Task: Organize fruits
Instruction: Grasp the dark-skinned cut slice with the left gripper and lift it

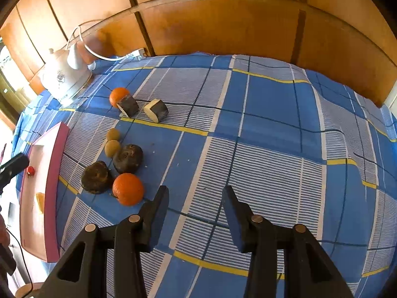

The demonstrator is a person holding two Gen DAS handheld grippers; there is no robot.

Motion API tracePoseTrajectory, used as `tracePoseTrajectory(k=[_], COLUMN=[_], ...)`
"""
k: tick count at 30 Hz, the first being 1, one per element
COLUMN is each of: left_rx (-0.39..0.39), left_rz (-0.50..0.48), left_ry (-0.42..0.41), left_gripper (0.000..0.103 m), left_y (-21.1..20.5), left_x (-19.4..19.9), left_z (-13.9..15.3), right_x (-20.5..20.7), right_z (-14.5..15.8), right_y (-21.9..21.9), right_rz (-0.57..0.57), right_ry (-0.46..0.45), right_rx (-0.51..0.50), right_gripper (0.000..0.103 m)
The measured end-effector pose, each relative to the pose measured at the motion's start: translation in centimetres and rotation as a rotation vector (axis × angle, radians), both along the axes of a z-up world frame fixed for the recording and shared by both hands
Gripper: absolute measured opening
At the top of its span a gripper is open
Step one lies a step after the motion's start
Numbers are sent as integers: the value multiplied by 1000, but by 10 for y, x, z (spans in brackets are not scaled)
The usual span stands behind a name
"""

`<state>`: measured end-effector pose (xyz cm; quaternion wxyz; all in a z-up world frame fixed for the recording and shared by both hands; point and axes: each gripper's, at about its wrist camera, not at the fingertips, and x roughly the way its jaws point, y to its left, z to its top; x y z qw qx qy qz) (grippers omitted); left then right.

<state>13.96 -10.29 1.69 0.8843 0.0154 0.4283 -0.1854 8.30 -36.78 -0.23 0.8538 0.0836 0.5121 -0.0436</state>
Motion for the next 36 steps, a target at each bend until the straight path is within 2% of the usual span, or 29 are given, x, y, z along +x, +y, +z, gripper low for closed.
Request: tracePoseTrajectory(k=[2,8,14,18,22,27,30,31,33,36], left_rx=[20,-8,-91,-142,-179,-157,-127,-120,-86,-100], left_rz=[-38,-82,-13,66,159,197,203,197,187,168], left_ry=[2,106,229,302,401,441,437,444,459,441], left_gripper=[51,49,50,59,62,63,62,60,44,43], left_y=[-18,-60,-89,-103,-108,-115,-120,-121,-123,-118], left_x=[9,46,90,120,146,158,160,161,160,155], left_z=[-4,-19,-34,-45,-60,-72,-75,-77,-80,-83], right_x=[0,0,0,1,0,-1,-1,-1,-1,-1], right_z=[-1,2,5,6,10,11,11,11,11,11], right_y=[-4,-7,-1,2,6,8,10,10,11,11], right_rz=[-17,-29,-3,15,35,45,49,51,54,56], right_ry=[13,9,5,5,-5,-7,-6,-6,-6,-2], right_rx=[11,44,57,67,79,92,92,92,89,82], right_gripper=[45,45,45,45,45,46,48,48,48,48])
